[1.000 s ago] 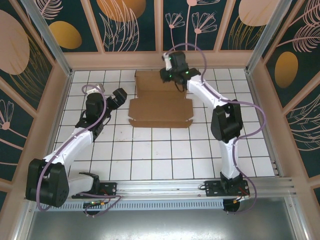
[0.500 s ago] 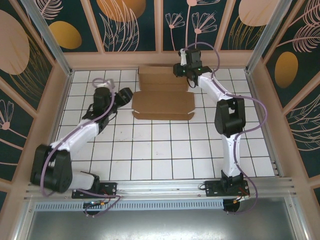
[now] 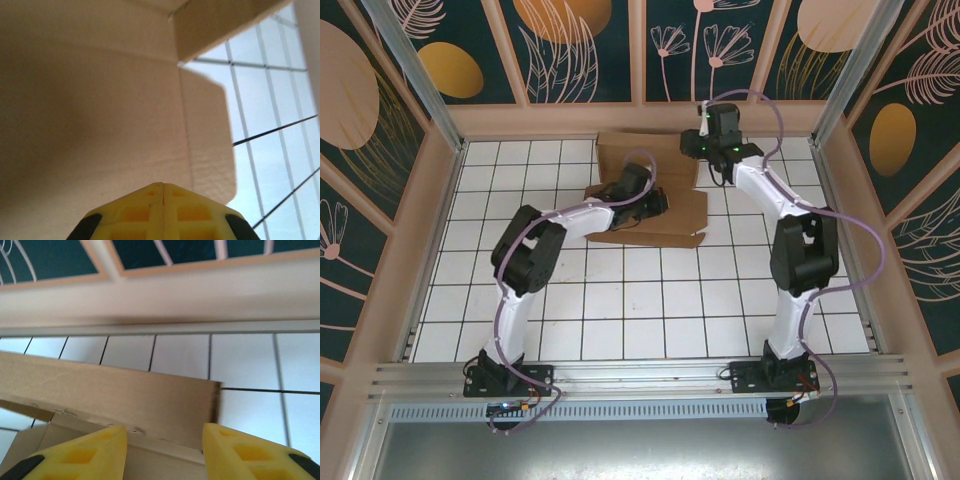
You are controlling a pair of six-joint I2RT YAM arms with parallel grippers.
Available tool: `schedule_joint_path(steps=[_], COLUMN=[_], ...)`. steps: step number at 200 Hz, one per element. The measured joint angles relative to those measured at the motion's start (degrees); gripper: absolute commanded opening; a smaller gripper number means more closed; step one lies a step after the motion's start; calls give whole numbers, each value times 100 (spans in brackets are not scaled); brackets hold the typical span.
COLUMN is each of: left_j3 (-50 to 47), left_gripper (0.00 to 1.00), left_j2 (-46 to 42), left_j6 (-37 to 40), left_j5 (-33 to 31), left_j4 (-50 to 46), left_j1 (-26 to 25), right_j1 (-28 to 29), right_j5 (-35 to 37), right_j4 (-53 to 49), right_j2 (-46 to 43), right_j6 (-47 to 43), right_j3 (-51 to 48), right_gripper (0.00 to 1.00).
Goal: Fold the paper box
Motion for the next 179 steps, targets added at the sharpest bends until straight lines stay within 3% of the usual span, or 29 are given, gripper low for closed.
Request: schedule_joint_path(steps=[45,104,141,179], left_j3=[17,-1193,-2452,-3206], left_gripper=[2,6,4,3], left_j2=[214,-822,-1816,-2455], left_j6=[291,704,713,551], left_j5=[20,26,-79,-308], left_j4=[-743,-1394,-1552,-1585], left_j1=[-24,219,885,1655], right_j1=[-66,173,581,723], right_j5=[76,28,81,-529], right_j4=[61,-256,-90,-205], right_j2=[-201,-201,-774,-767], right_j6=[-74,-354,-420,-669], right_j3=[-15,70,-990,-903], right_gripper=[46,46,46,46])
